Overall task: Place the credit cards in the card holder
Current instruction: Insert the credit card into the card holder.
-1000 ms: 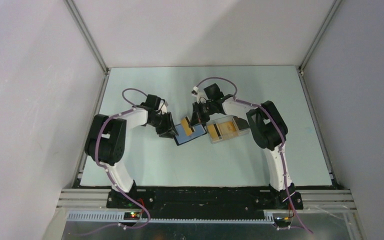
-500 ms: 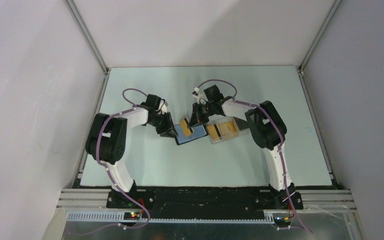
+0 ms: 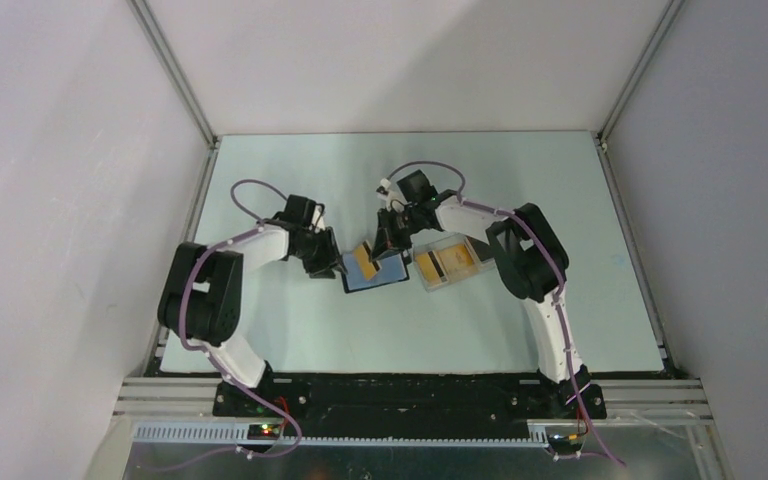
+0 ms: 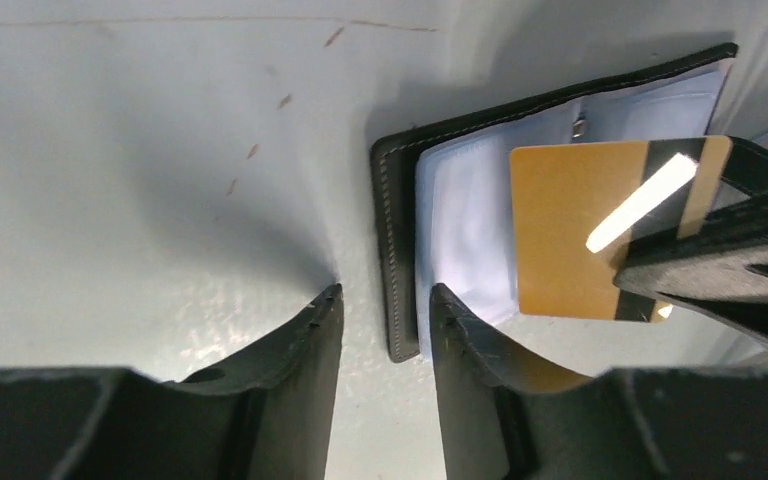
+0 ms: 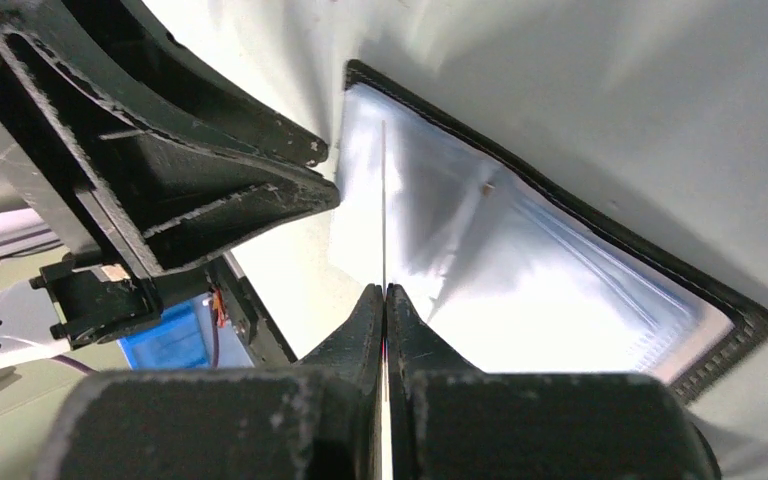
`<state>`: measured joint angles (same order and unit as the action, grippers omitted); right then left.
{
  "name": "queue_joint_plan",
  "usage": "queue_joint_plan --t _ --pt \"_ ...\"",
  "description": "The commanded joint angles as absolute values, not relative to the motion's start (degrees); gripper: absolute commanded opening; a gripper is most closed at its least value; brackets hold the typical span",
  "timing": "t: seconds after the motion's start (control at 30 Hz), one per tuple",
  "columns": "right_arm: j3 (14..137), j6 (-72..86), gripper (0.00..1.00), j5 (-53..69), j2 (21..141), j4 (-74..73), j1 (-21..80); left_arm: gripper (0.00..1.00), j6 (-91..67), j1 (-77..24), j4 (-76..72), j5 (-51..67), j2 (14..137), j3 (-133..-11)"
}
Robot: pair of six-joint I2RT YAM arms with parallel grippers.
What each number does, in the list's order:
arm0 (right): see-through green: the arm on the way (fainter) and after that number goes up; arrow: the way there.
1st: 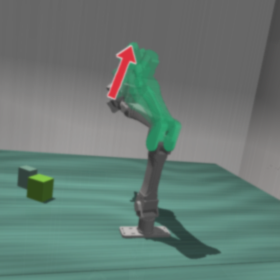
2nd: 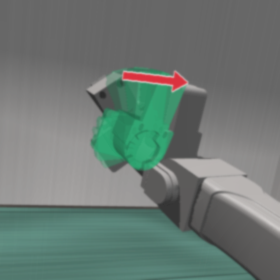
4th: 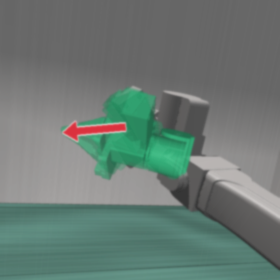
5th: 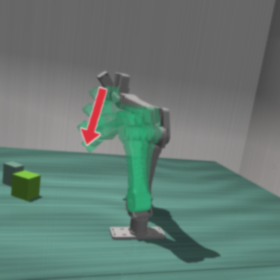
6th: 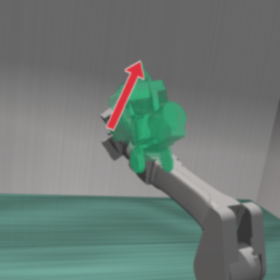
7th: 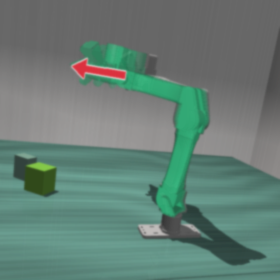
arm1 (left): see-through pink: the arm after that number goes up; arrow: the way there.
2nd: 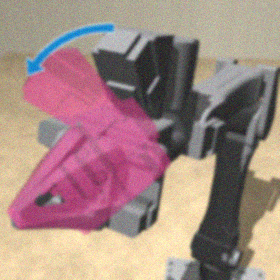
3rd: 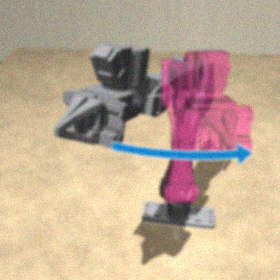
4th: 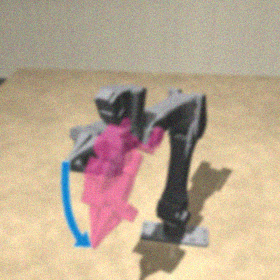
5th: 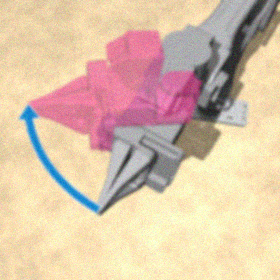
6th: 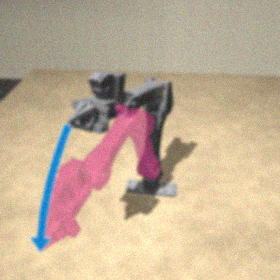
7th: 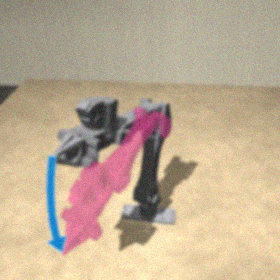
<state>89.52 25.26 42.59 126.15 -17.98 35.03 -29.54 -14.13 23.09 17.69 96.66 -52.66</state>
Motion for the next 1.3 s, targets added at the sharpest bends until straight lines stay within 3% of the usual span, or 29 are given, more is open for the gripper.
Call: queue_joint_plan --t 0.0,0.17,0.53,0.8,1.1,1.27 --pt "94.80 23.49 0.00 40.81 127.38 -22.52 37.01 0.46 -29.16 -13.28 25.89 7.43 93.09 -49.95" --pt "96.17 23.66 0.00 38.60 127.45 -23.59 37.47 0.54 -29.10 -13.27 26.22 4.14 89.63 -48.92" --pt "82.78 32.26 0.00 41.51 117.13 -10.54 33.37 0.49 -26.66 -13.34 25.88 10.15 92.69 -54.29" --pt "82.00 28.80 0.00 43.56 113.89 -15.87 32.57 0.48 -26.49 -13.40 24.38 13.10 95.48 -55.35" --pt "83.25 25.16 0.00 49.99 117.54 -22.80 30.48 0.48 -24.59 -14.40 24.01 14.95 98.37 -56.58" --pt "88.43 20.89 0.00 47.56 119.69 -31.13 30.78 0.47 -23.83 -14.42 24.07 15.35 98.74 -56.49"
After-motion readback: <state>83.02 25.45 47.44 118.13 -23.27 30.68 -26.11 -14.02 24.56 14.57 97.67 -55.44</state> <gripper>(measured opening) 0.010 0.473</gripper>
